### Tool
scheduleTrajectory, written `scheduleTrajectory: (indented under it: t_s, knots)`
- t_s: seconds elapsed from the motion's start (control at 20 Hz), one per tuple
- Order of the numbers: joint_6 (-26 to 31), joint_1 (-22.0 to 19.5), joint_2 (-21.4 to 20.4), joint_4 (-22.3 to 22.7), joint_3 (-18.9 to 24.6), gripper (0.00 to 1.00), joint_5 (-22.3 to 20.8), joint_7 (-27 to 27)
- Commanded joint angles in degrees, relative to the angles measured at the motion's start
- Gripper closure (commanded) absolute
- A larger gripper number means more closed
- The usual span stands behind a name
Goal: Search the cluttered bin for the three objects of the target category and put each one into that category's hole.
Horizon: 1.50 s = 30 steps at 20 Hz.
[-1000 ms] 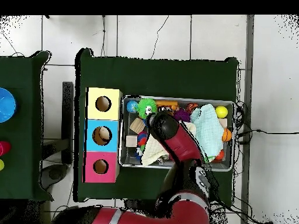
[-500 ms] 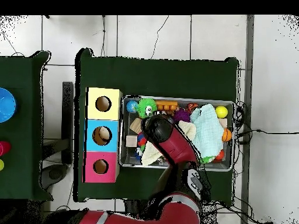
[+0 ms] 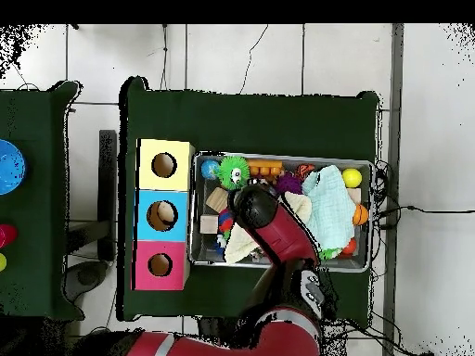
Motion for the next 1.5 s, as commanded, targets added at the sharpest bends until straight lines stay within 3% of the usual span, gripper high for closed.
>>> scheduleTrajectory:
  t_s: [0.05,0.35,0.7,1.5]
  knots:
    - [3.95,-1.66,2.71,0.33,1.56,0.0,0.89,10.78]
    - [5.19,0.62,4.82,-1.43,-2.32,0.0,0.58,11.5]
    - [4.48,0.44,4.9,-1.4,-2.76,0.0,0.63,11.0]
    - [1.59,-1.51,4.08,0.64,1.93,0.0,1.55,10.9]
